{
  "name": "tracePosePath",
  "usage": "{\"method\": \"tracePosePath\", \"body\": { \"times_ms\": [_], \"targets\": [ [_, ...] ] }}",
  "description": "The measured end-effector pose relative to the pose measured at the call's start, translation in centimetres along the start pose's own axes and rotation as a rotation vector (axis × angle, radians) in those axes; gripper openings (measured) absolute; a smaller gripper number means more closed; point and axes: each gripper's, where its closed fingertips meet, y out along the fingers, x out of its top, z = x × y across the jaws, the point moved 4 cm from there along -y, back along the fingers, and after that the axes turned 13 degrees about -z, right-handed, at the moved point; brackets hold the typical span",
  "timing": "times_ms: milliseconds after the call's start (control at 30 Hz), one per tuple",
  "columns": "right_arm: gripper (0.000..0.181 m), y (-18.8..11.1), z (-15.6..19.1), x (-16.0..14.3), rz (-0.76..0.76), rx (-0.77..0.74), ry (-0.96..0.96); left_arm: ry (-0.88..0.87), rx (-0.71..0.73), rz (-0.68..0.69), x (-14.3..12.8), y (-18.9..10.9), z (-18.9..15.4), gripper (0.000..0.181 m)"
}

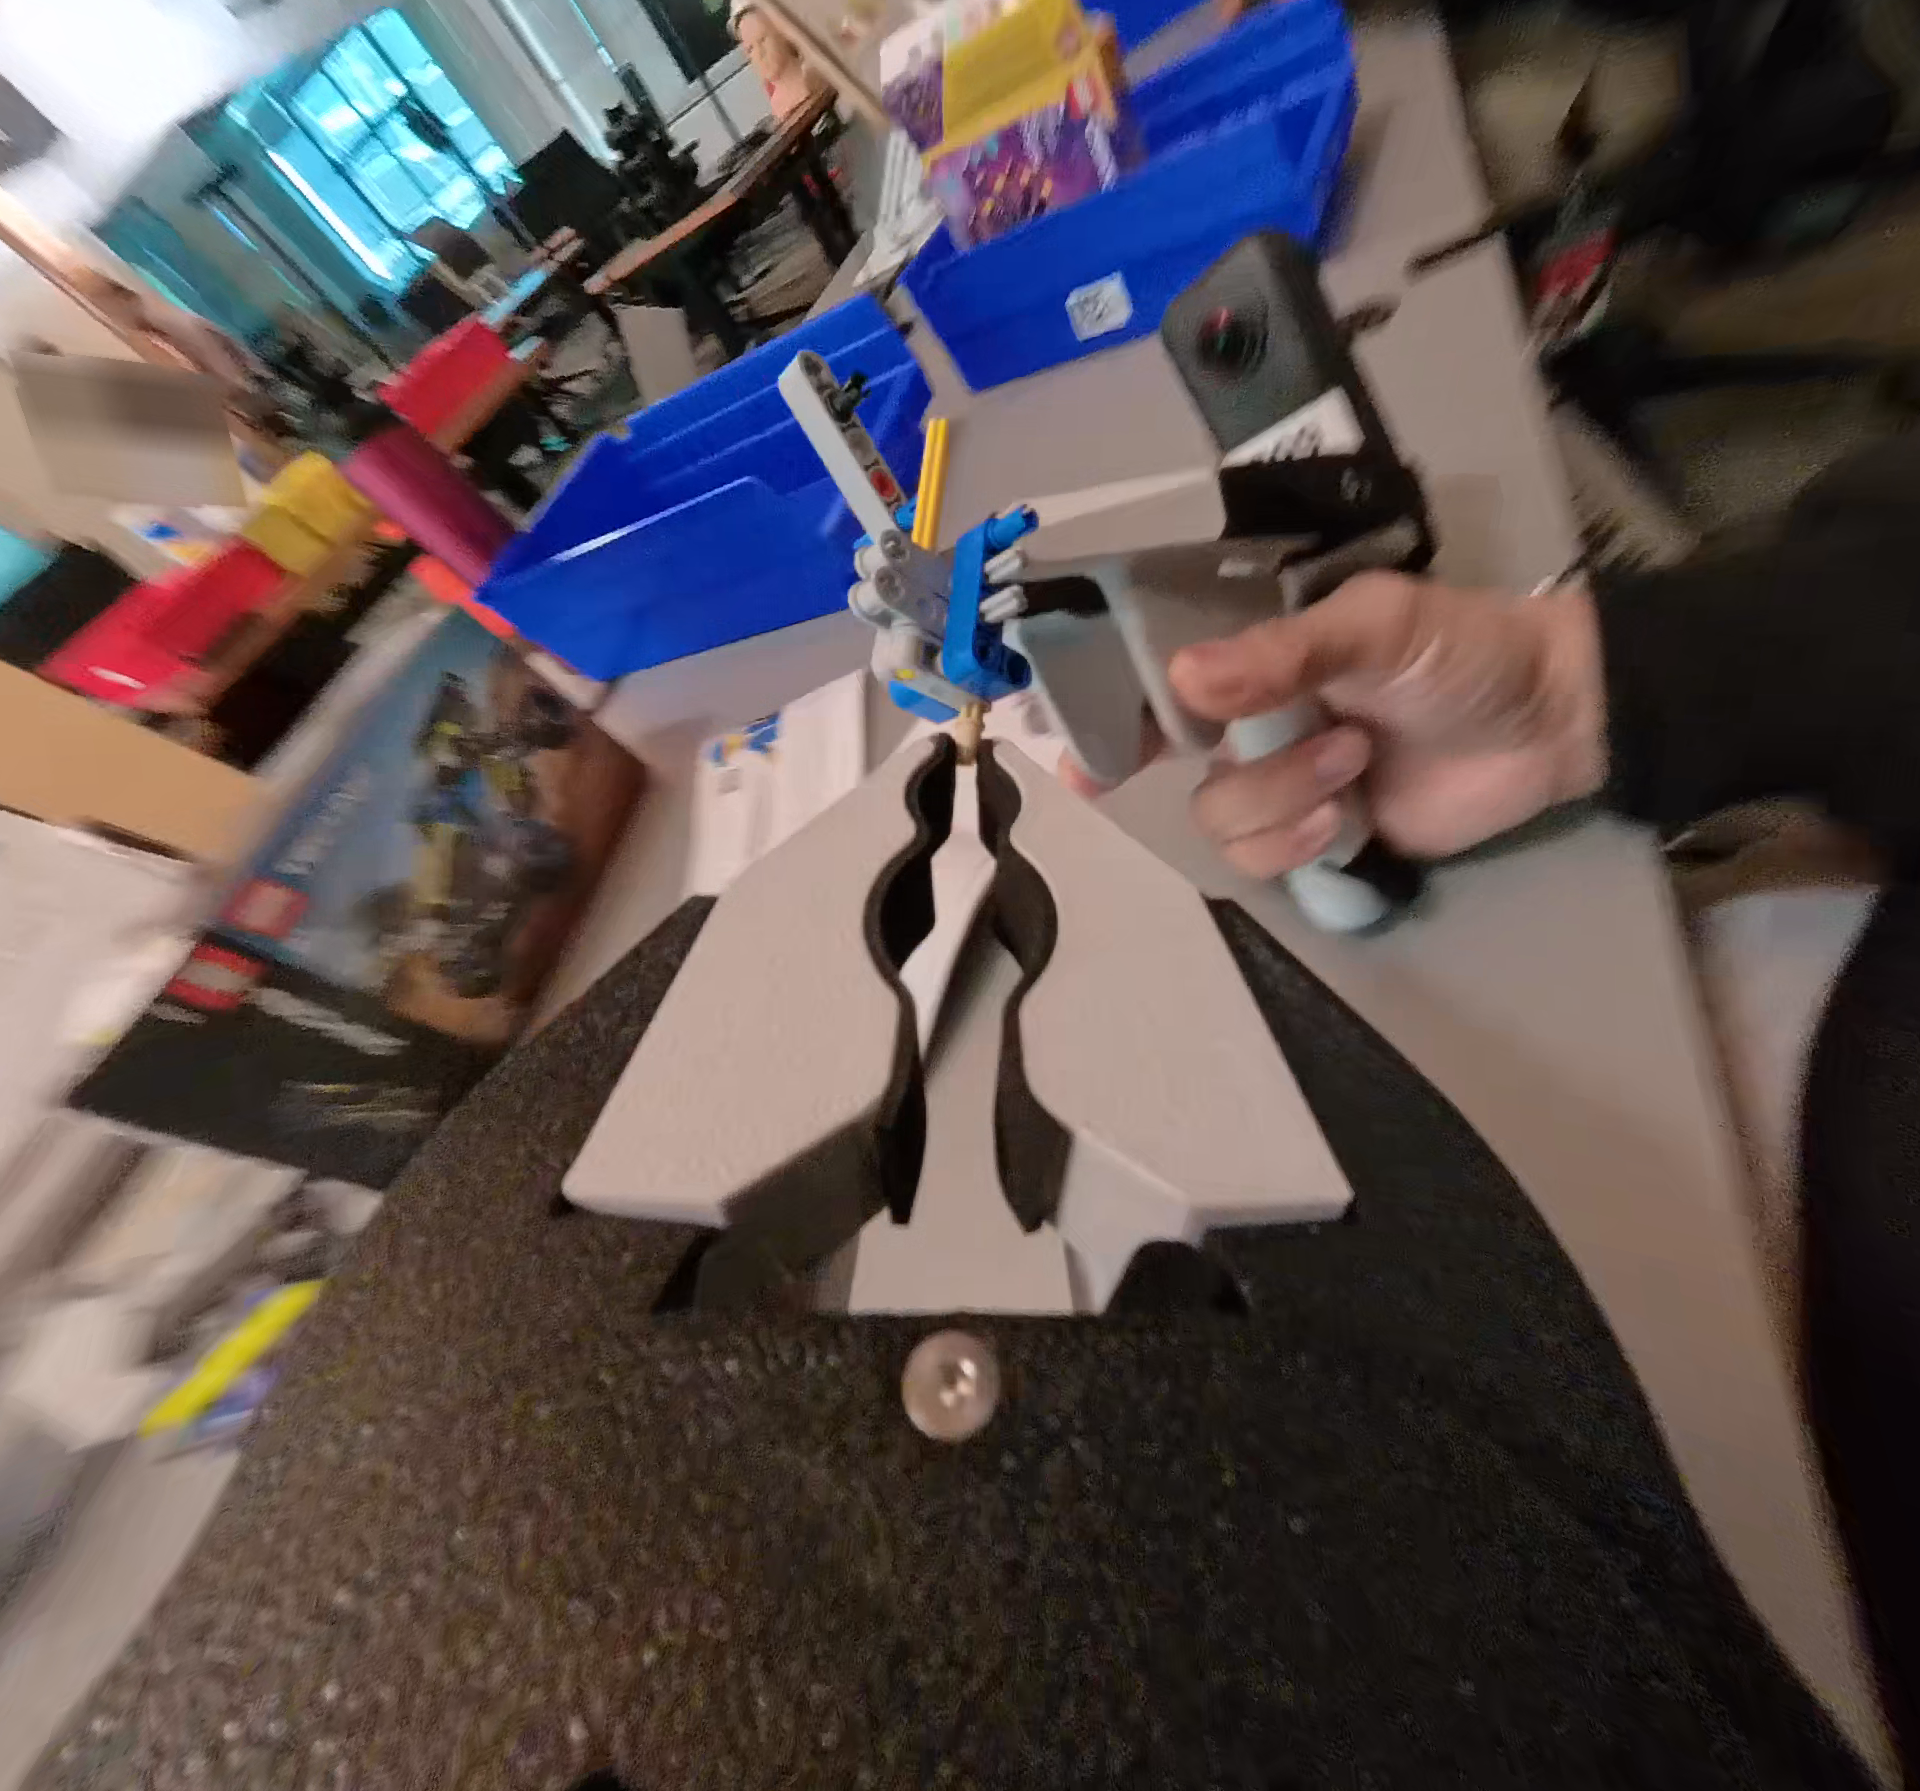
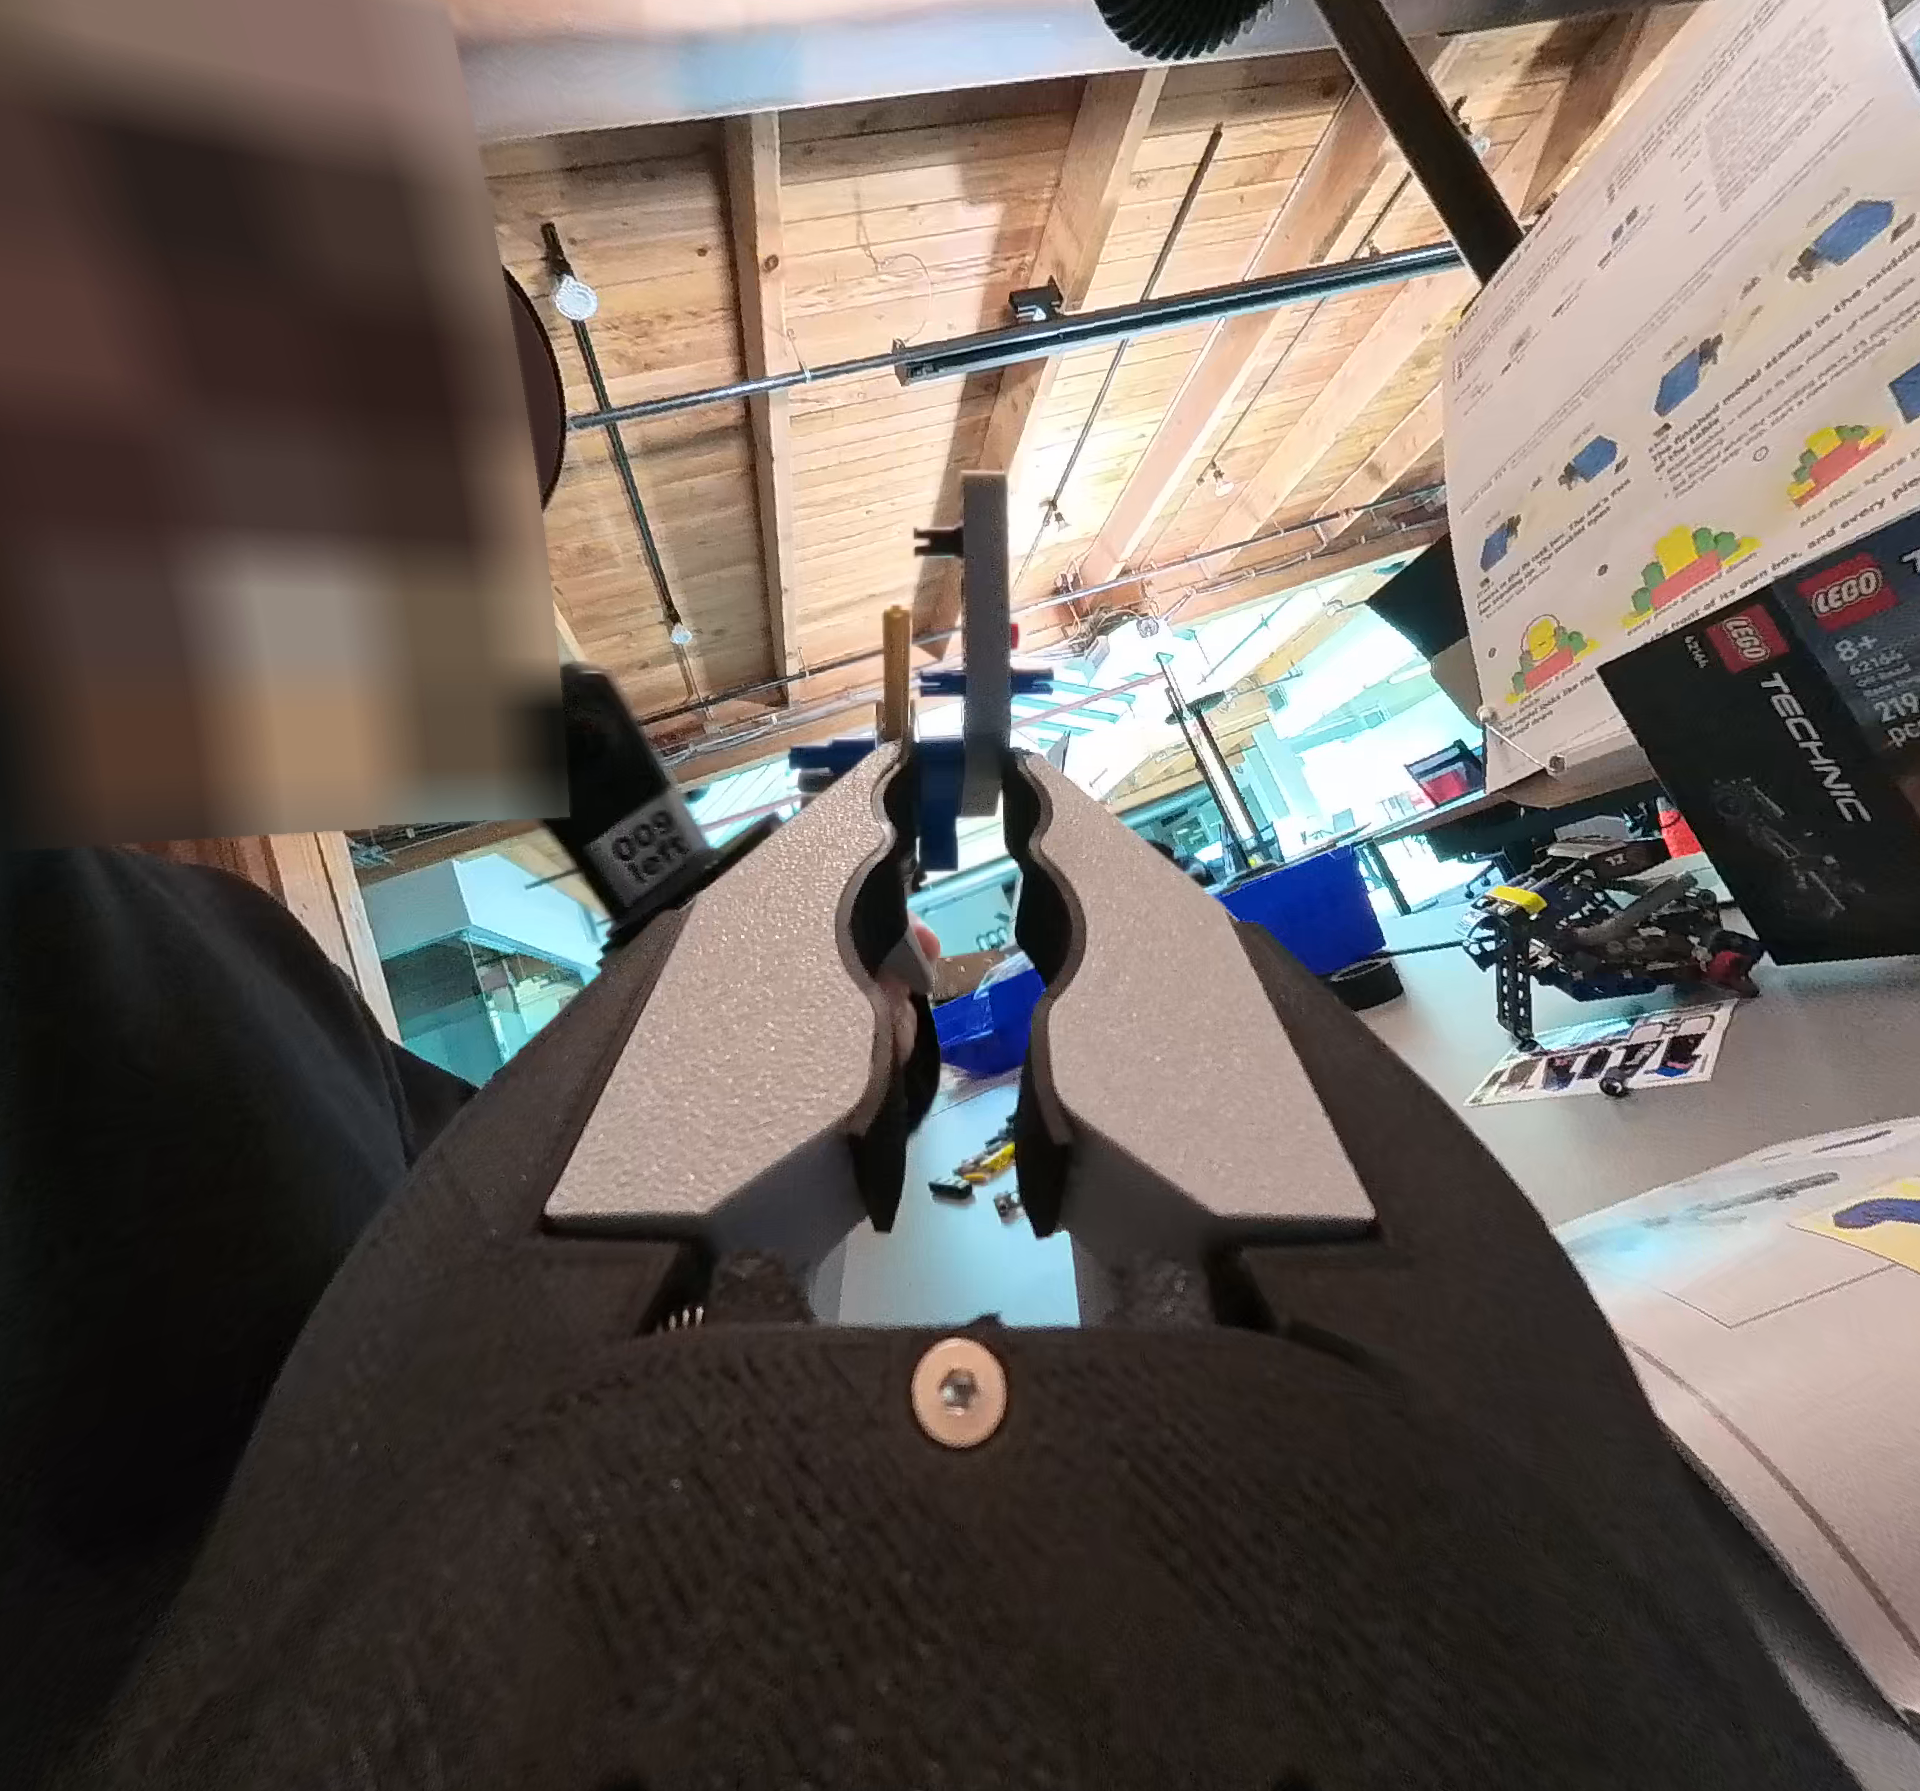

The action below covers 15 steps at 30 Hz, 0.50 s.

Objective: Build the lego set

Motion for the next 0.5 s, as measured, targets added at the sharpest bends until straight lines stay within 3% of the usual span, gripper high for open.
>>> {"method": "tracePosePath", "body": {
  "times_ms": [67,133,333,433,500],
  "targets": [
    [0.016,-0.1,0.0,0.2,-0.019,0.000,-0.001,-0.220,-0.004,-0.076,-0.1,0.2,0.0,0.001],
    [0.015,-0.2,-0.1,0.4,-0.033,-0.011,-0.005,-0.333,0.031,-0.136,-0.3,0.4,0.4,0.001],
    [0.015,-0.2,-0.4,1.0,-0.151,-0.055,0.035,-0.241,0.173,-0.197,-0.5,1.1,0.3,0.002],
    [0.015,0.3,-0.2,1.2,-0.244,-0.095,0.065,-0.139,0.281,-0.169,-0.7,1.1,0.5,0.026],
    [0.015,0.6,-0.1,1.1,-0.290,-0.125,0.086,-0.071,0.337,-0.186,-0.2,1.0,0.5,0.032]
  ]
}}
